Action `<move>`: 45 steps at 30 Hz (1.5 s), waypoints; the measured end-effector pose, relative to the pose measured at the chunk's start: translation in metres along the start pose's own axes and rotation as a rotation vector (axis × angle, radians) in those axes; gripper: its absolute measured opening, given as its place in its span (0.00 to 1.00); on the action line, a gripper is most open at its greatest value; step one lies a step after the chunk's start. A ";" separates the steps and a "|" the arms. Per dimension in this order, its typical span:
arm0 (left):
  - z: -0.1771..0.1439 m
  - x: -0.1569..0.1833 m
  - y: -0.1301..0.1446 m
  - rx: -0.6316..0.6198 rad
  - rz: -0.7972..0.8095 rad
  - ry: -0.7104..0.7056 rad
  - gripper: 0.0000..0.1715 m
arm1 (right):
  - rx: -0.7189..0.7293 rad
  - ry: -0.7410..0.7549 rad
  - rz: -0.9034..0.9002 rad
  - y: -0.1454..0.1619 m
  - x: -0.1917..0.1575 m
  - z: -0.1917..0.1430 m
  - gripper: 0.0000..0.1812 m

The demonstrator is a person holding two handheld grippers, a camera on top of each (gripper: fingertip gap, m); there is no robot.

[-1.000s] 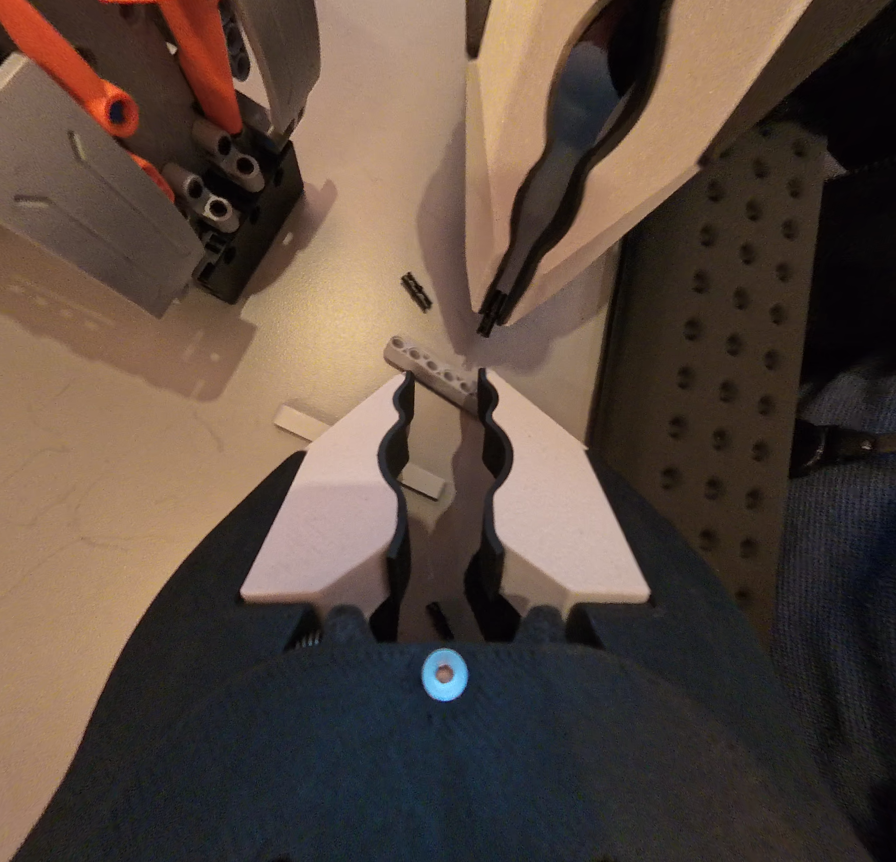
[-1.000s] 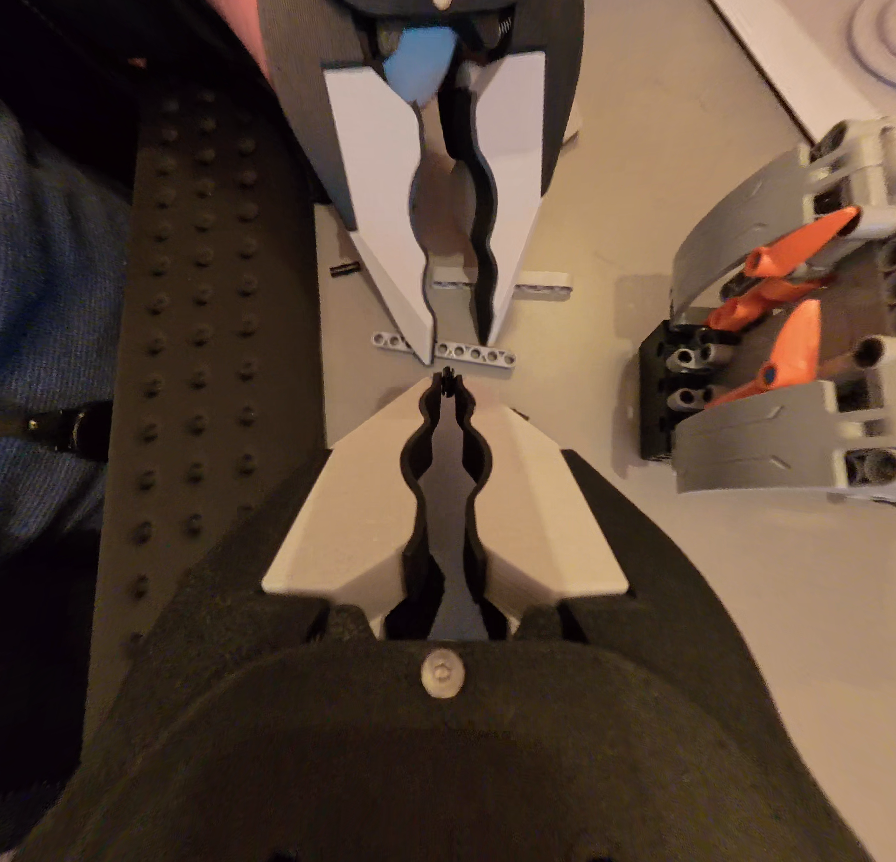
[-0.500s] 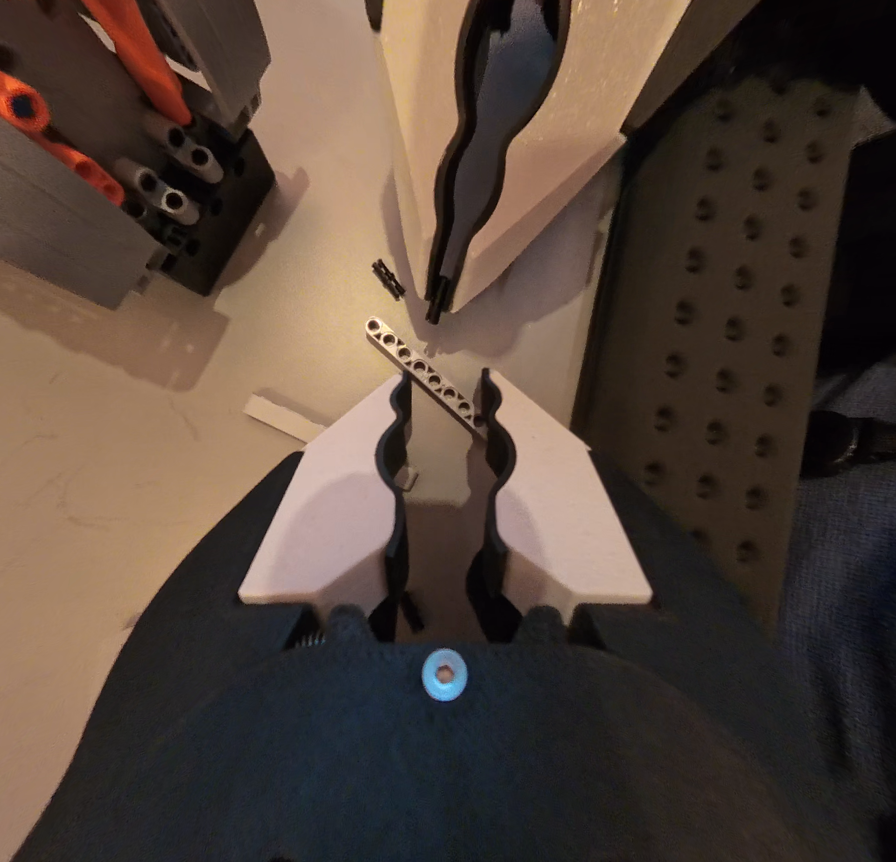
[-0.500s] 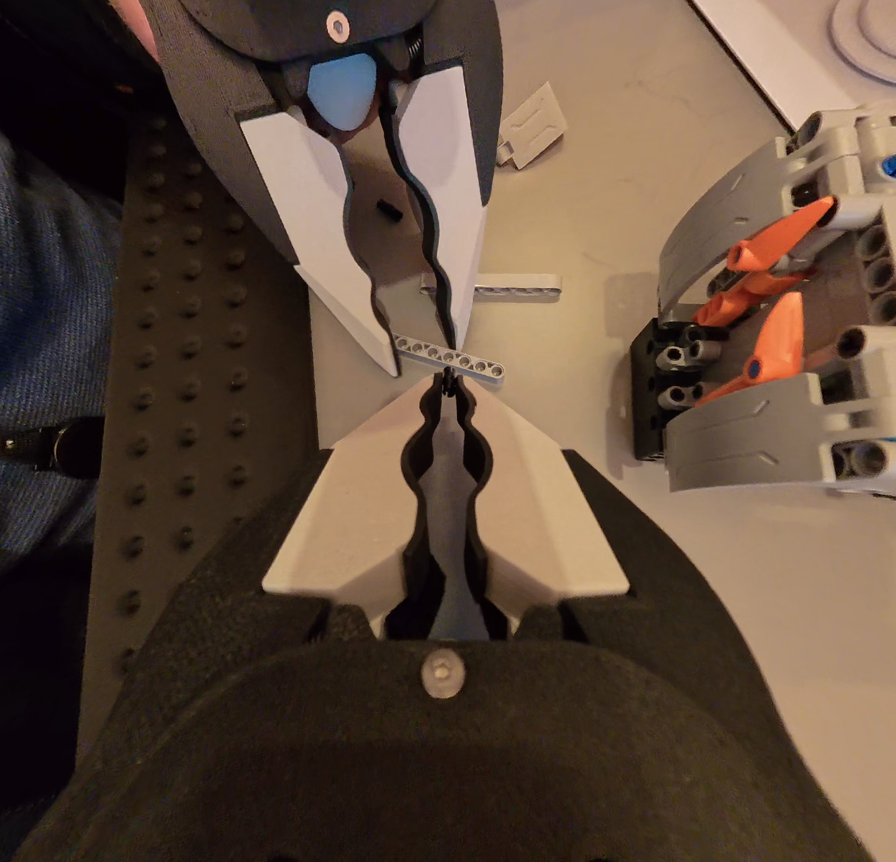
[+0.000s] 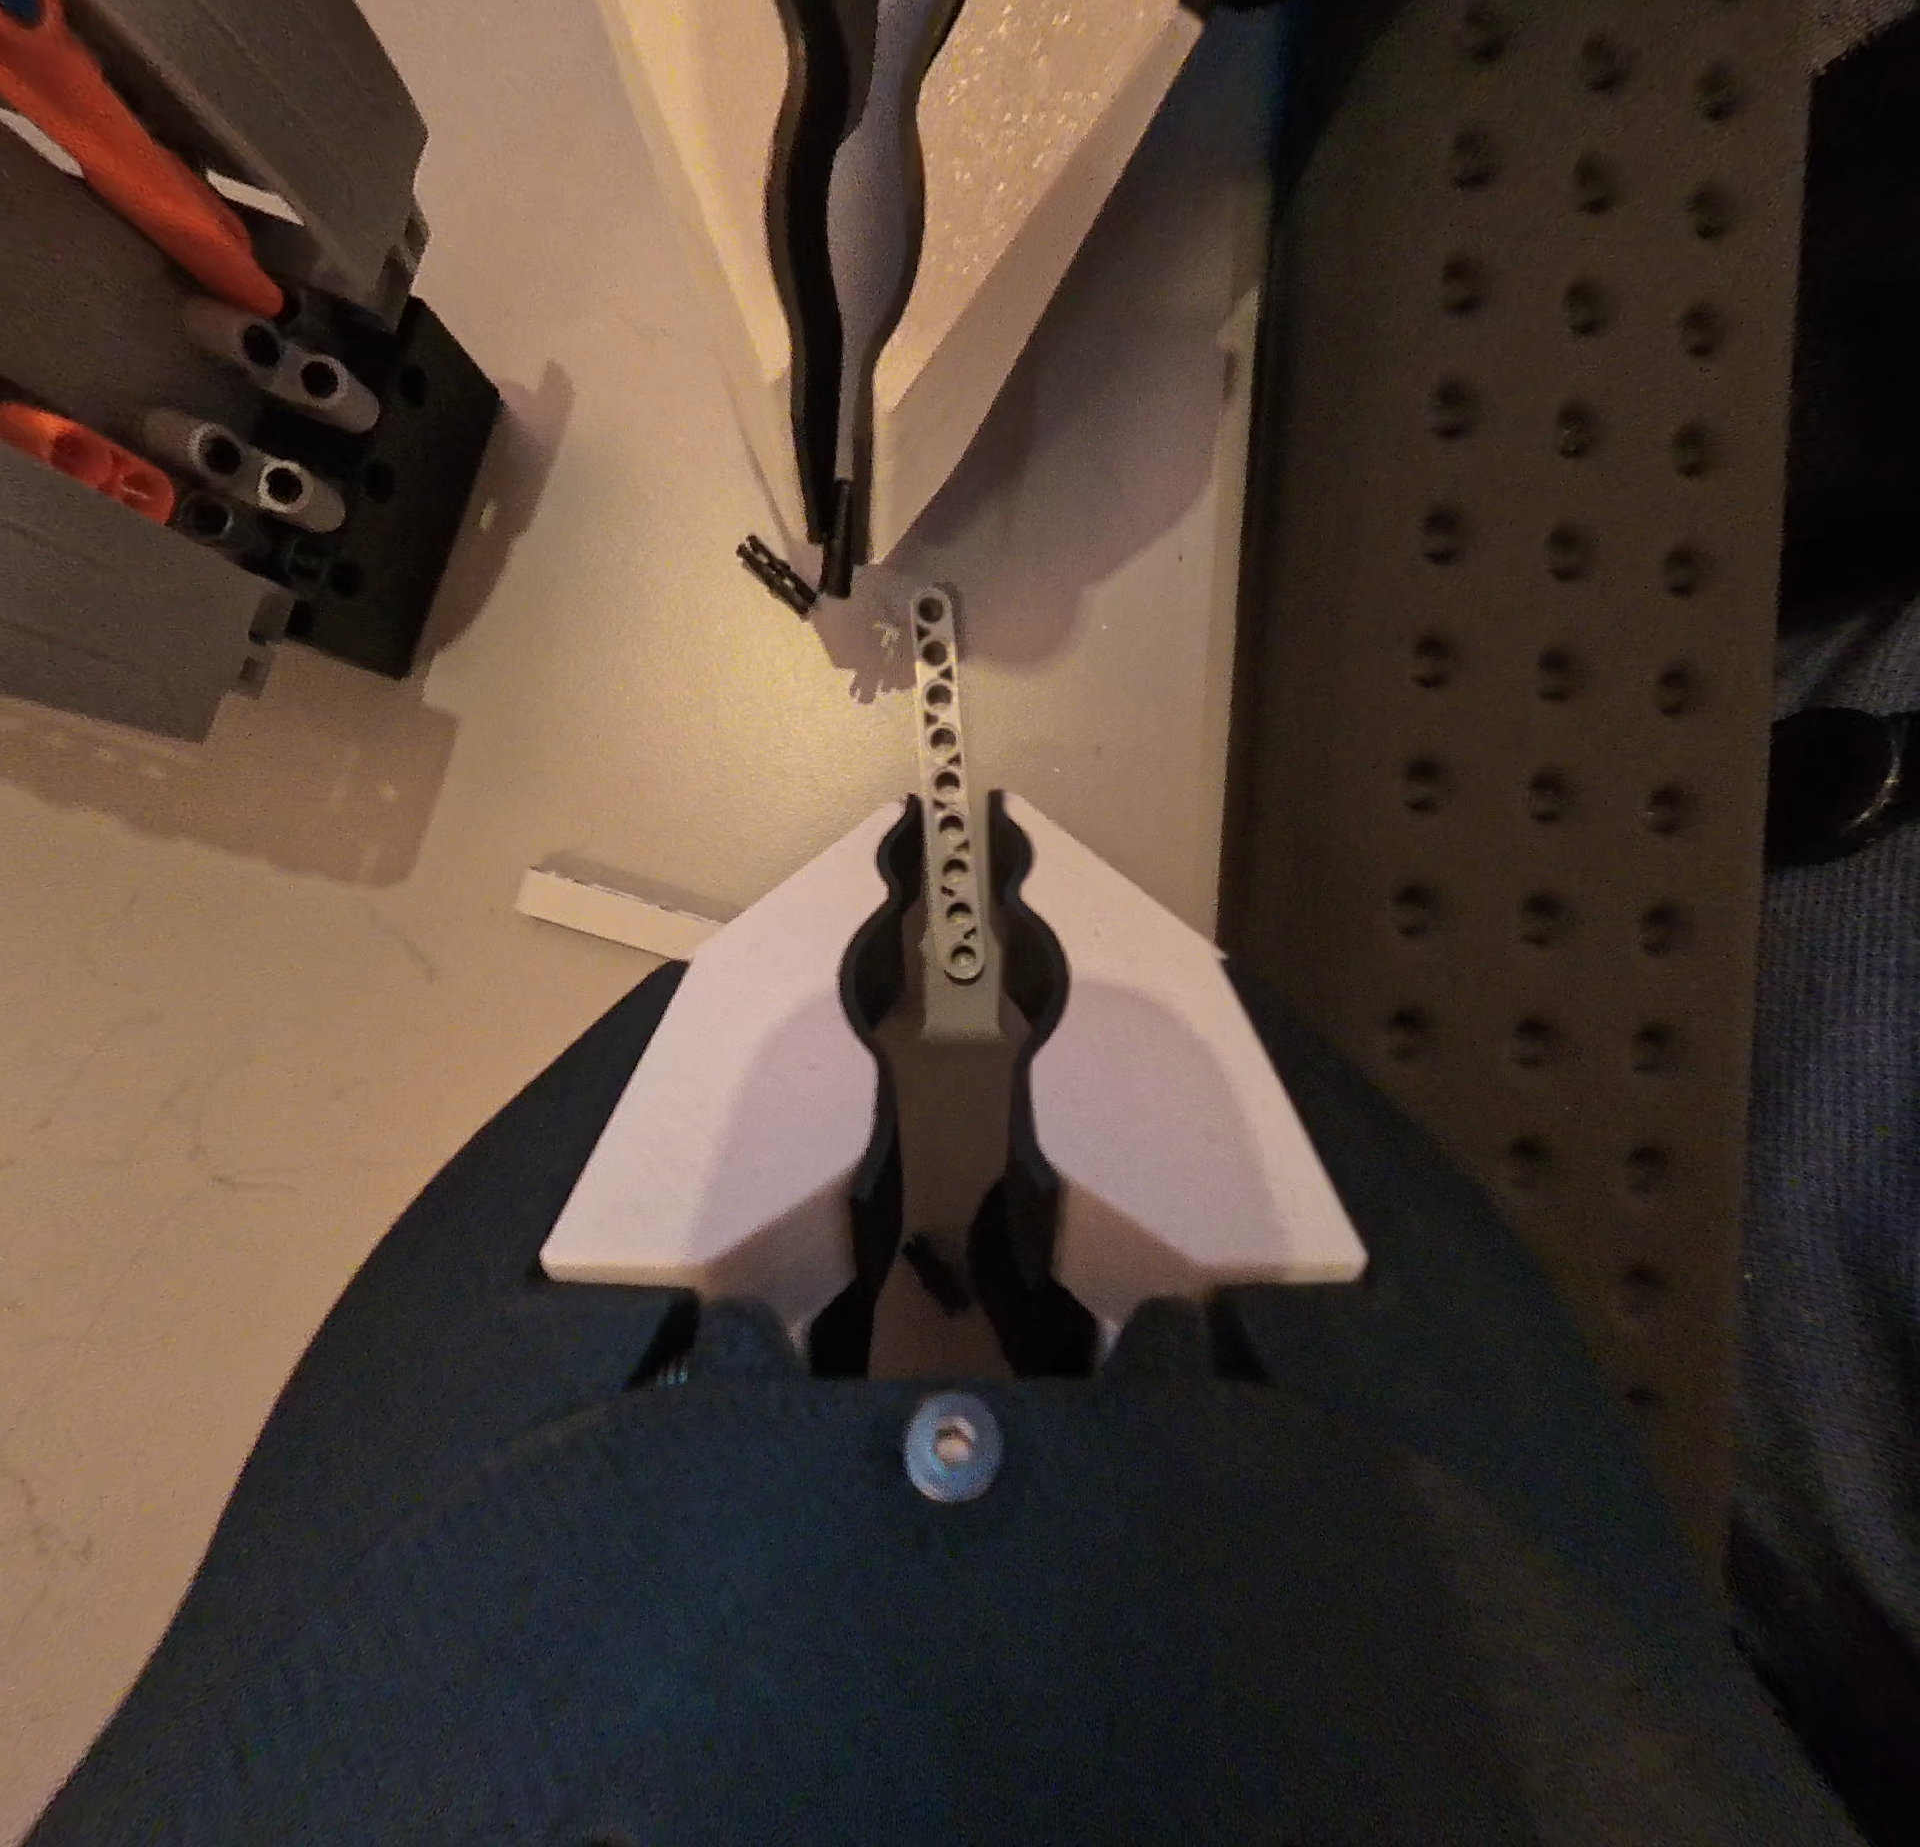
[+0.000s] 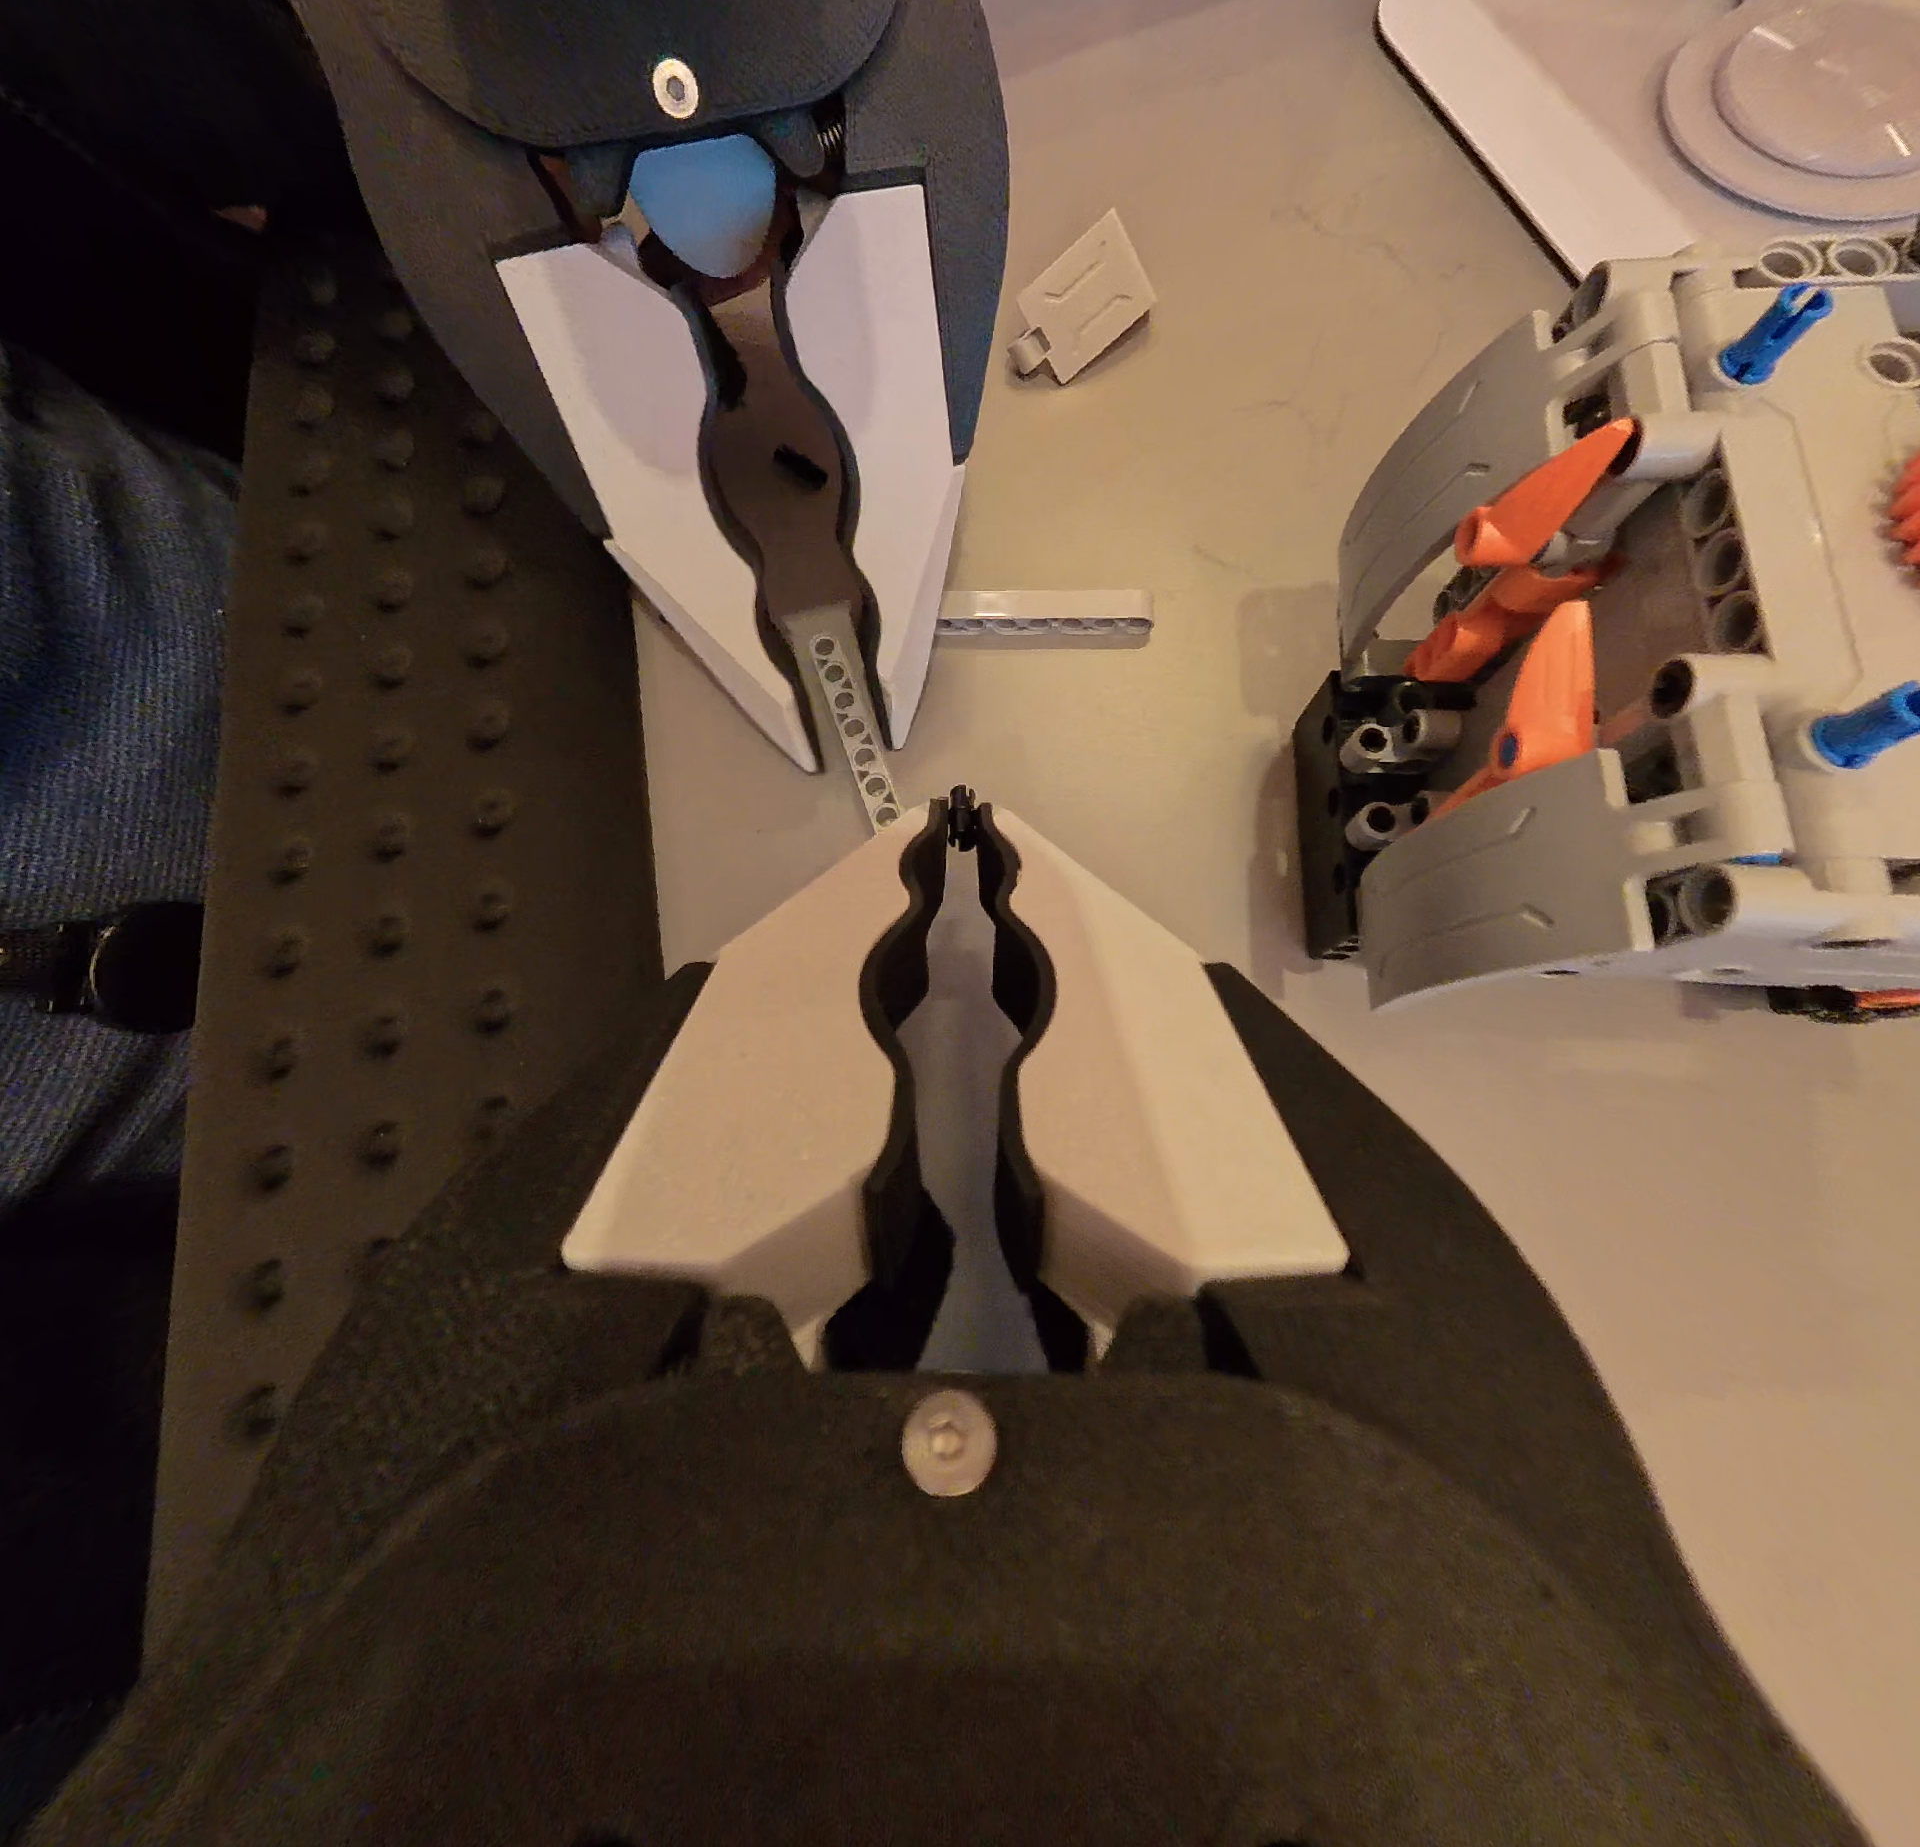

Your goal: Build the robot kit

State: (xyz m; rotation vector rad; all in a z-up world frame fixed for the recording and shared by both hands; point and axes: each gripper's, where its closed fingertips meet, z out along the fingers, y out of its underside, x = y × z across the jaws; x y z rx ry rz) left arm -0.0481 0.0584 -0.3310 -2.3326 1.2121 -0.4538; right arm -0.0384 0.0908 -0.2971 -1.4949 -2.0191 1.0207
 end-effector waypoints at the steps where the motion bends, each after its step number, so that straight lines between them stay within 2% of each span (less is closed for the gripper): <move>1: 0.000 0.001 0.000 0.004 -0.006 0.012 0.08 | 0.001 0.002 0.000 0.000 0.000 0.000 0.01; 5: -0.002 0.000 0.001 0.013 -0.015 0.000 0.11 | 0.006 0.016 0.002 0.000 0.004 -0.003 0.01; 15: -0.002 -0.002 0.004 0.034 -0.002 -0.019 0.03 | -0.019 0.029 -0.075 -0.002 0.001 -0.004 0.01; 20: -0.004 -0.004 0.005 0.032 0.010 -0.030 0.03 | -0.110 0.035 -0.134 0.006 -0.001 -0.001 0.01; 24: -0.005 0.000 -0.003 0.069 0.008 -0.012 0.08 | -0.160 0.026 -0.165 0.011 -0.006 -0.002 0.01; 29: 0.002 0.000 -0.003 0.054 0.020 -0.027 0.03 | -0.251 0.028 -0.214 0.019 -0.009 0.002 0.01; 34: 0.002 -0.002 -0.004 0.068 0.007 -0.029 0.03 | -0.332 0.034 -0.280 0.022 -0.011 0.006 0.01; 38: -0.006 -0.006 -0.013 0.124 0.022 -0.070 0.10 | -0.280 0.025 -0.230 0.013 -0.010 0.005 0.01; 42: -0.018 -0.007 -0.033 0.213 0.110 -0.159 0.11 | -0.102 -0.035 -0.087 -0.012 -0.014 -0.004 0.01; 45: -0.022 -0.008 -0.041 0.234 0.178 -0.244 0.07 | -0.044 -0.060 -0.044 -0.019 -0.016 -0.008 0.01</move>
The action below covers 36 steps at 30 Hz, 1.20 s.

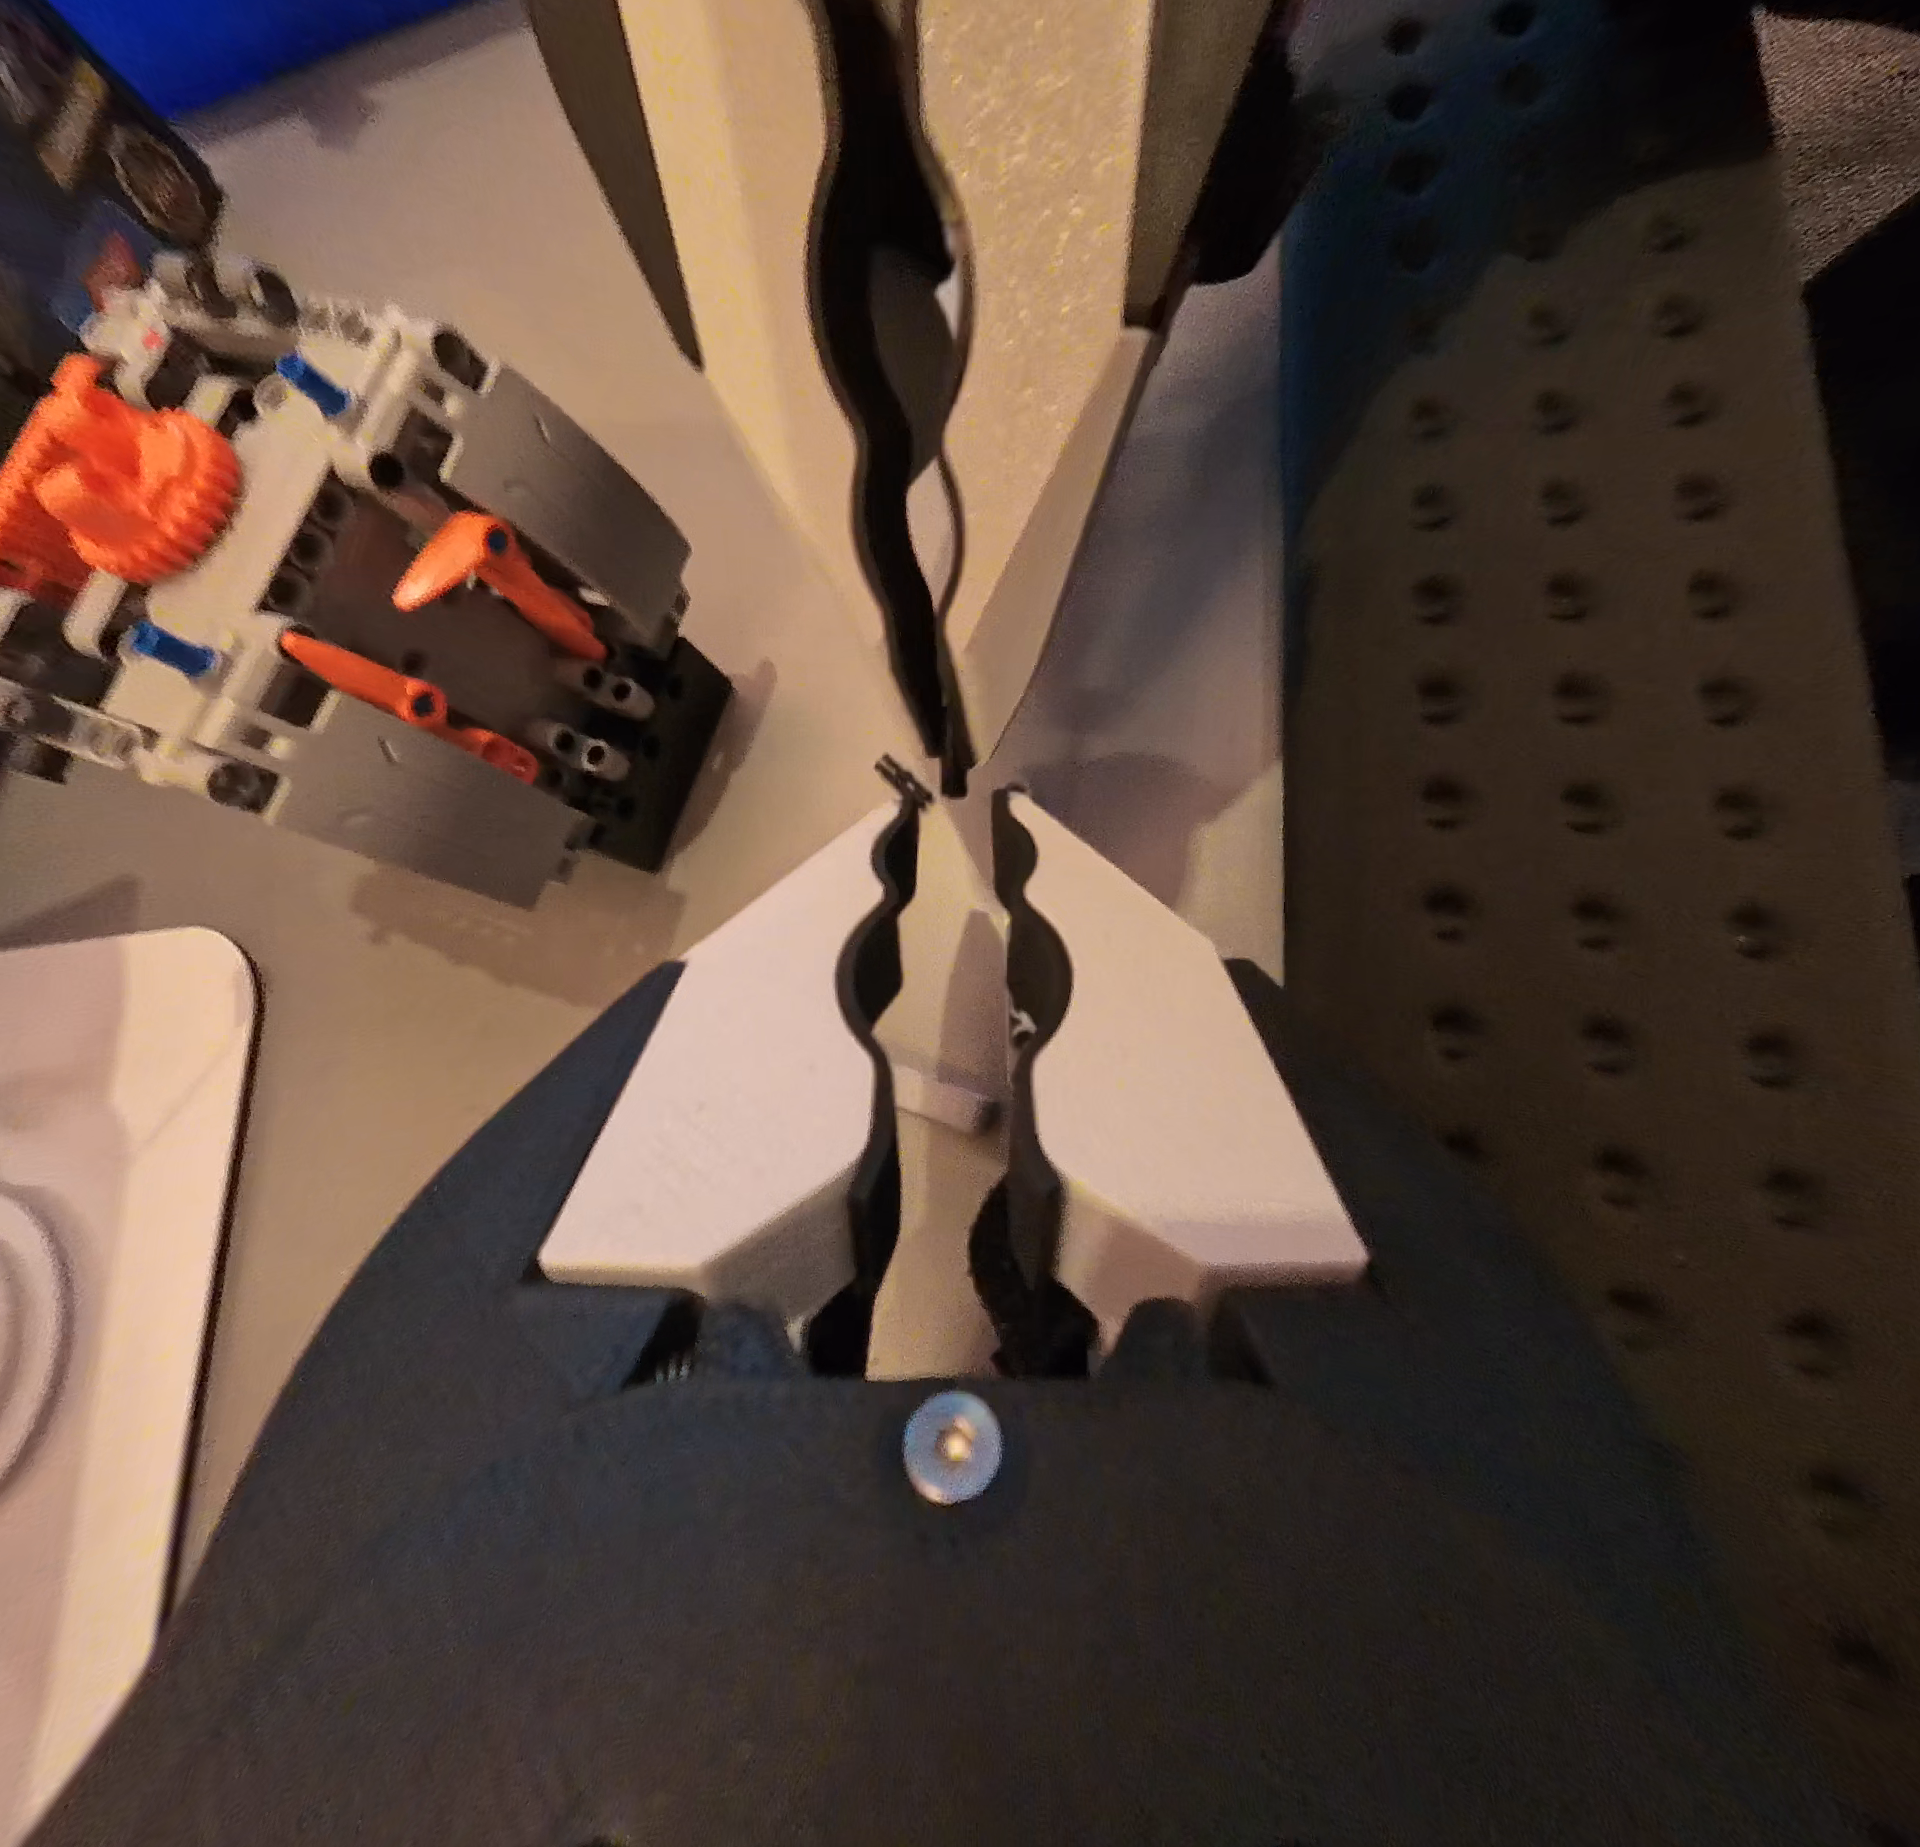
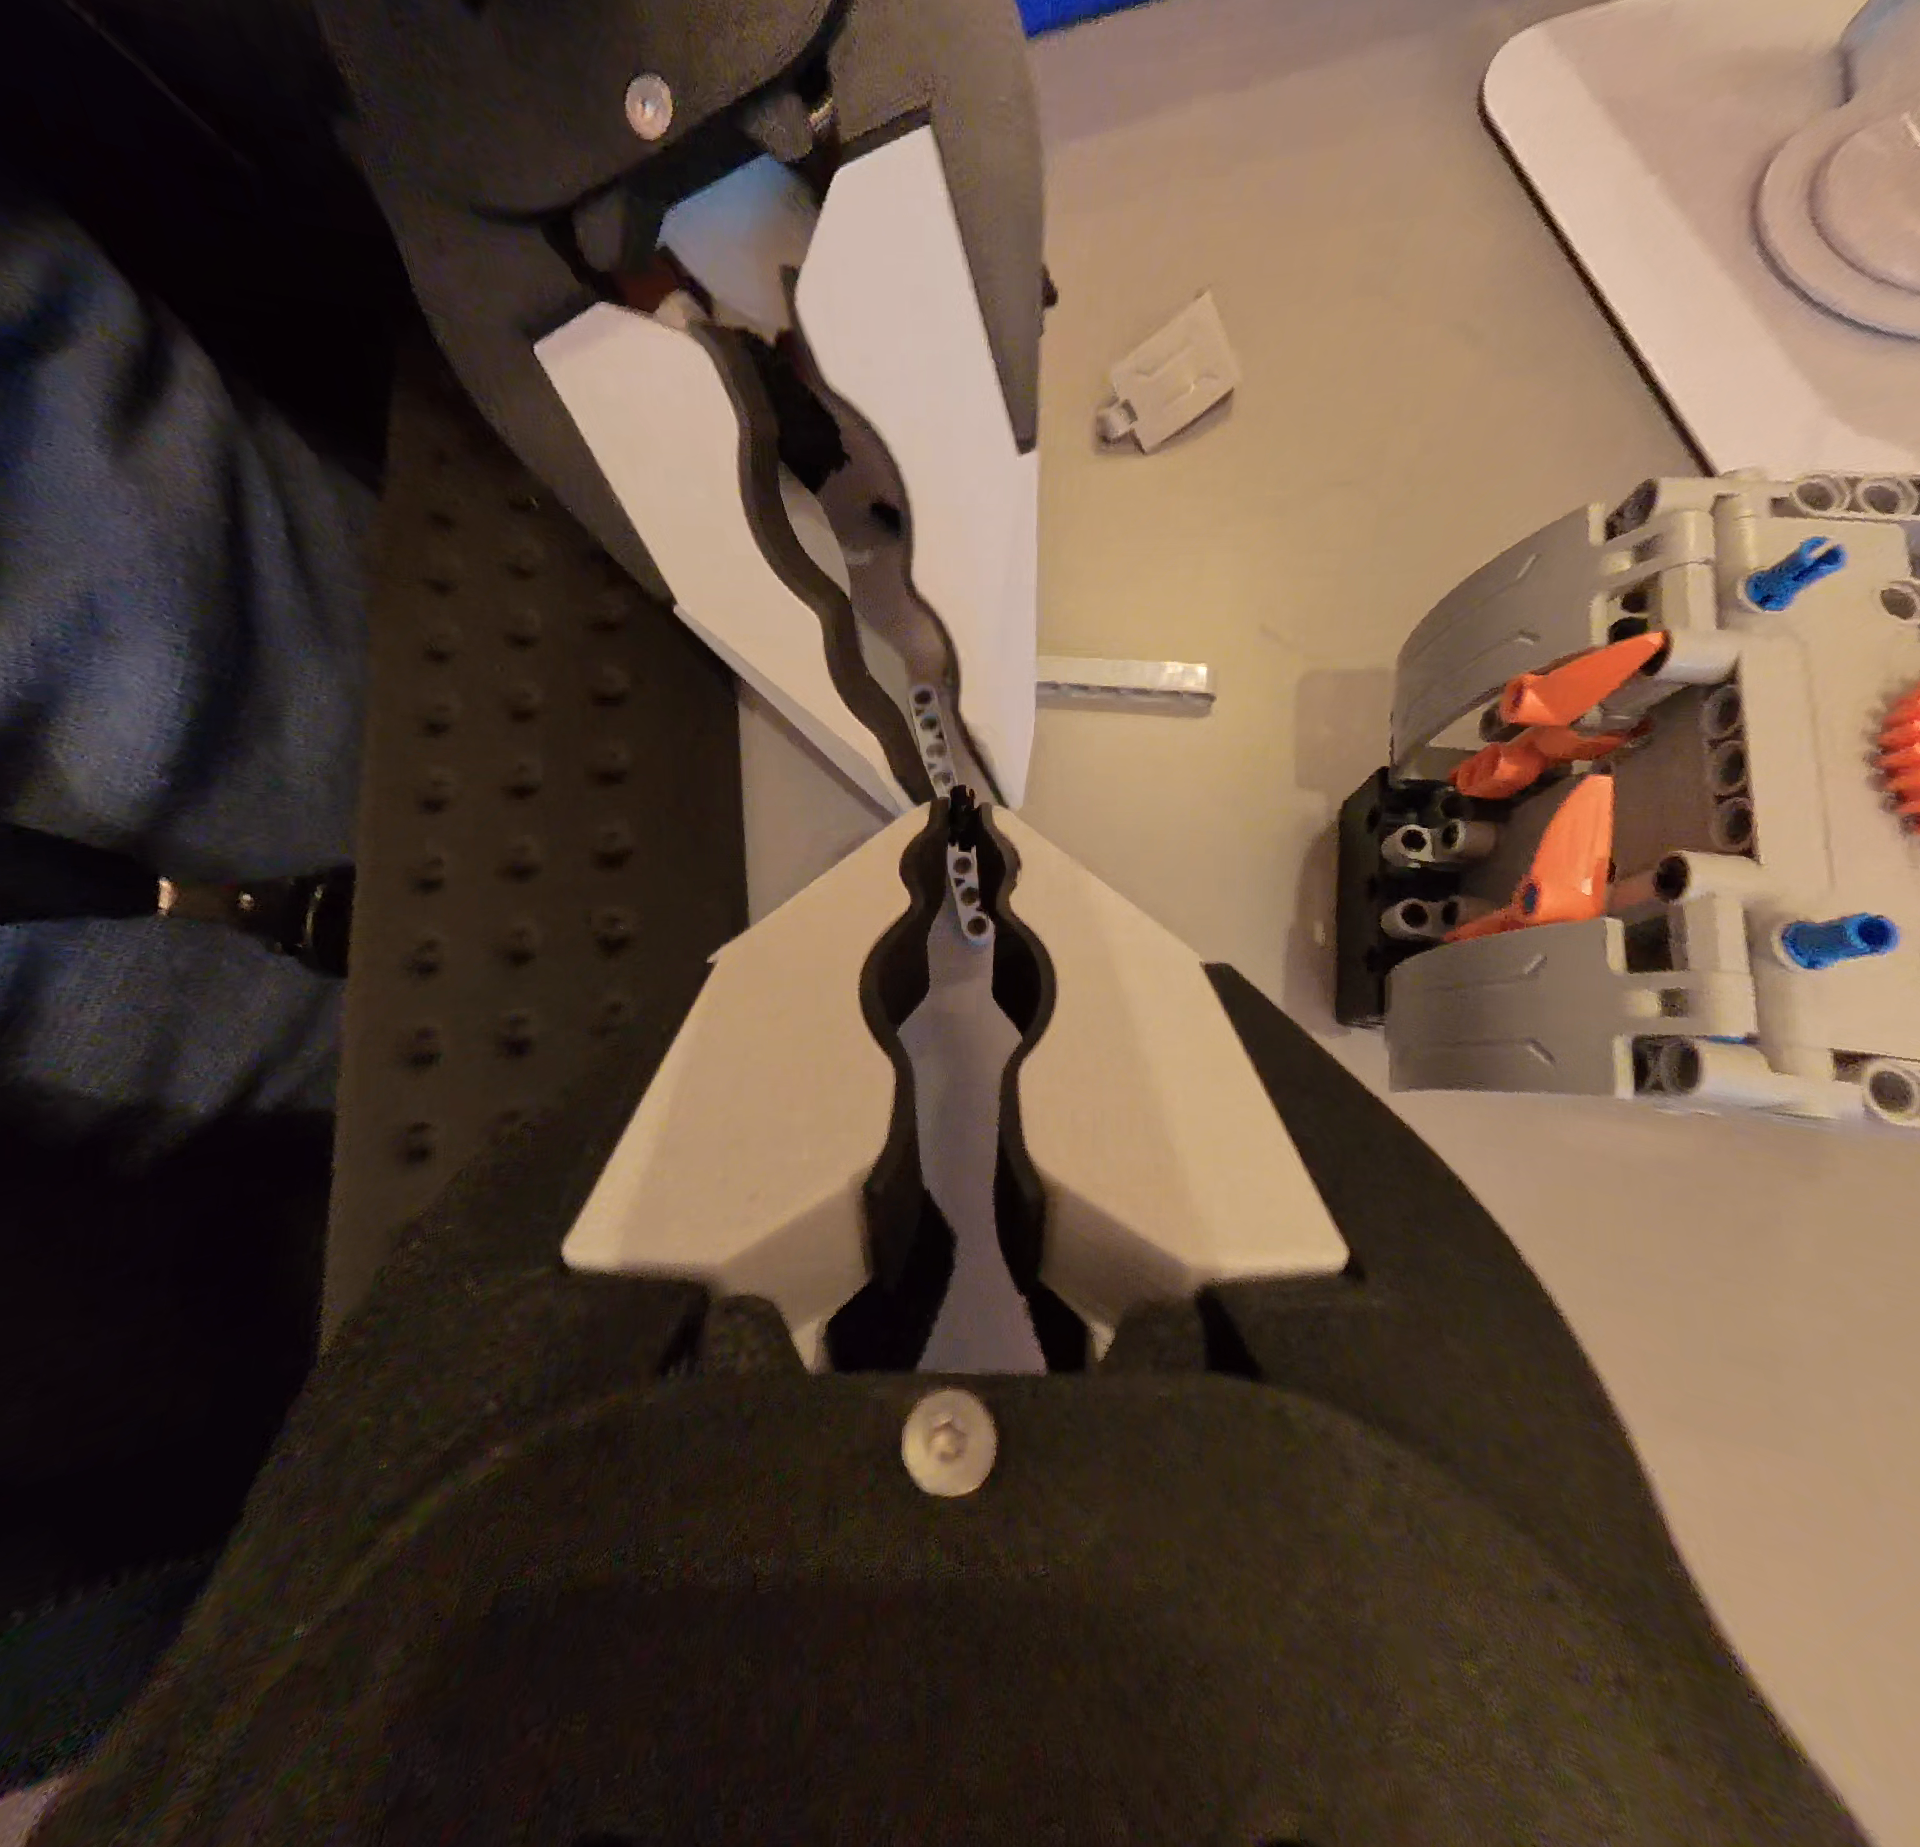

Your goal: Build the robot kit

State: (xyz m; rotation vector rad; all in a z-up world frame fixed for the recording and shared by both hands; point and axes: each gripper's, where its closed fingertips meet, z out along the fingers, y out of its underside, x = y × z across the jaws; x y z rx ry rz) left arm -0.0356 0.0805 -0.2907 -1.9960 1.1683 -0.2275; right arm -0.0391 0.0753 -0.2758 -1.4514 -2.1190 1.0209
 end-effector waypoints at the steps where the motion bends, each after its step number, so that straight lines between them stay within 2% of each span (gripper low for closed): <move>1: -0.002 0.000 -0.004 0.017 0.017 -0.012 0.05 | 0.022 -0.010 0.013 -0.003 -0.001 -0.001 0.01; 3: -0.004 -0.002 -0.007 0.028 0.044 -0.048 0.01 | 0.056 -0.021 0.037 -0.007 -0.001 -0.003 0.01; 6: -0.007 -0.005 -0.010 0.042 0.056 -0.077 0.01 | 0.097 -0.020 0.064 -0.011 -0.001 -0.006 0.01; 12: -0.018 -0.013 -0.024 0.123 0.043 -0.137 0.01 | 0.269 -0.055 0.185 -0.027 0.002 -0.018 0.02; 16: -0.020 -0.016 -0.025 0.131 0.051 -0.172 0.01 | 0.317 -0.056 0.214 -0.030 0.003 -0.020 0.01; 18: -0.021 -0.015 -0.027 0.150 0.022 -0.142 0.01 | 0.322 -0.057 0.207 -0.030 0.002 -0.021 0.01; 21: -0.014 -0.009 -0.015 0.094 -0.007 -0.068 0.06 | 0.248 -0.007 0.165 -0.021 0.004 -0.016 0.01; 25: -0.002 0.005 0.016 -0.040 -0.092 0.067 0.12 | 0.025 0.082 0.000 0.003 0.003 -0.008 0.01; 31: 0.006 0.016 0.039 -0.134 -0.121 0.153 0.09 | -0.210 0.115 -0.163 0.027 0.002 0.011 0.01; 36: 0.009 0.016 0.044 -0.155 -0.124 0.152 0.03 | -0.288 0.118 -0.216 0.036 0.002 0.017 0.01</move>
